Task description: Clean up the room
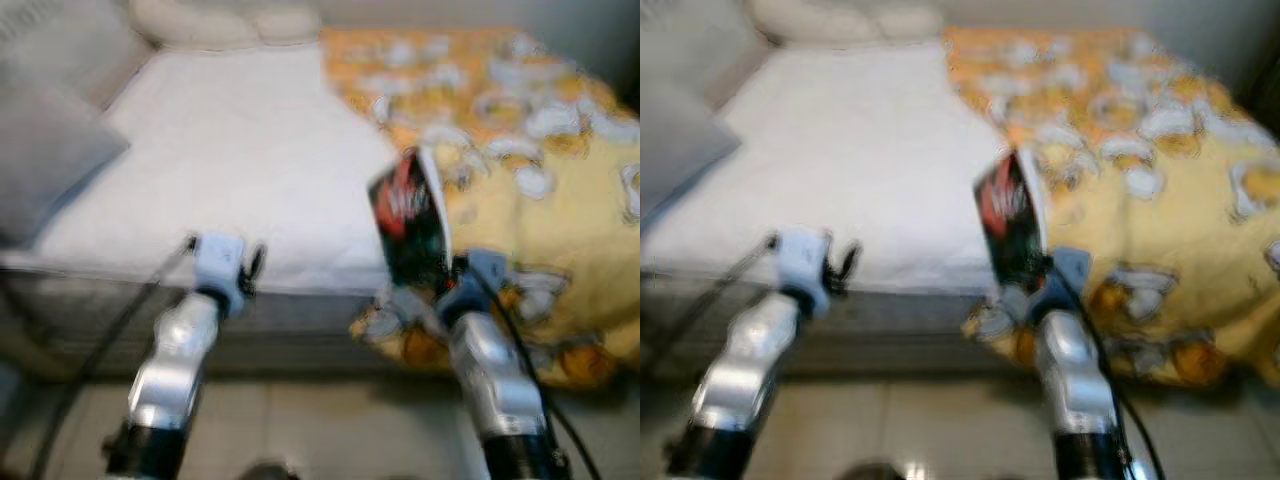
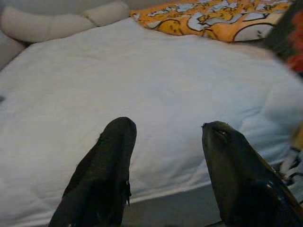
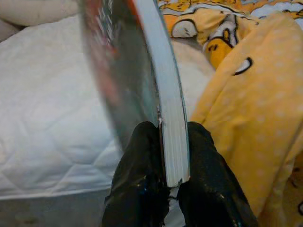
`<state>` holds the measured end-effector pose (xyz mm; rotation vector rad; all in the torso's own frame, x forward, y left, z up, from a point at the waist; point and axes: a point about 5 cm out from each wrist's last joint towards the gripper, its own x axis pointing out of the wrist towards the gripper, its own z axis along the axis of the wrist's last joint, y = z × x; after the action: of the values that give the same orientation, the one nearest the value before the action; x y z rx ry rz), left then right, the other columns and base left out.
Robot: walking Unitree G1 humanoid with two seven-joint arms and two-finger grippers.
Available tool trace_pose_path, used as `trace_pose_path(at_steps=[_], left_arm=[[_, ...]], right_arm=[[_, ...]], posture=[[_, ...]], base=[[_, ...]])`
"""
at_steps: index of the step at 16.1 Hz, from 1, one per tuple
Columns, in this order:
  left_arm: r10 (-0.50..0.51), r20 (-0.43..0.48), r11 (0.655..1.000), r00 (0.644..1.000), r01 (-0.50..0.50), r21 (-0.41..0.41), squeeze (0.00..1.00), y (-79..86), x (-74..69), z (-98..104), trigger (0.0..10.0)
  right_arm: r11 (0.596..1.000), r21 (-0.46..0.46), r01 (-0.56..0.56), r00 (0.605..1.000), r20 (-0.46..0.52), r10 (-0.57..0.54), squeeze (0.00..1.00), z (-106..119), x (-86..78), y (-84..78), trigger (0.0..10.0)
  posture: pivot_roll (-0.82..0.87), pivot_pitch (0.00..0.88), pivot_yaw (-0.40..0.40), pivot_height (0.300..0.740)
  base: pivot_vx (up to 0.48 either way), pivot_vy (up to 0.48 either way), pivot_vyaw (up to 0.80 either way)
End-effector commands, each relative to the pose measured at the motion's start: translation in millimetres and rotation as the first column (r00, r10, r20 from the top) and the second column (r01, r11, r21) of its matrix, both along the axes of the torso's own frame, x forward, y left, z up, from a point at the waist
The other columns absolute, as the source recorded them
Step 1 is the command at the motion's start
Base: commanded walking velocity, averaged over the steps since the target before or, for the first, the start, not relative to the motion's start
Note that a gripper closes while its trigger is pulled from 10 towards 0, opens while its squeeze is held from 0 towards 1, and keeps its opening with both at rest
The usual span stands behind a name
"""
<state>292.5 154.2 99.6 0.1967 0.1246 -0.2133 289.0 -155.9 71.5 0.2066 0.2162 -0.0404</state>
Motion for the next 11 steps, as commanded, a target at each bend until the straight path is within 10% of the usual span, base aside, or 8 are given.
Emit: trace_pose_path(at_steps=[1, 11], left_arm=[[0.015, 0.014, 1.000, 1.000, -0.015, 0.026, 0.00, 8.9, 1.9, 5.1, 10.0], [0.061, 0.060, 0.998, 0.996, -0.061, -0.001, 0.00, 13.4, 9.3, 12.9, 10.0]], right_arm=[[1.000, 0.009, 0.001, 0.997, 0.076, -0.001, 0.00, 15.8, 6.1, 2.5, 10.0], [0.997, 0.007, -0.079, 0.991, 0.107, 0.078, 0.00, 24.0, 9.8, 11.8, 10.0]], posture=[[0.08, 0.000, 0.015, 0.740], [0.08, 0.000, 0.022, 0.740]], base=[[0.000, 0.480, 0.00], [0.000, 0.406, 0.00]])
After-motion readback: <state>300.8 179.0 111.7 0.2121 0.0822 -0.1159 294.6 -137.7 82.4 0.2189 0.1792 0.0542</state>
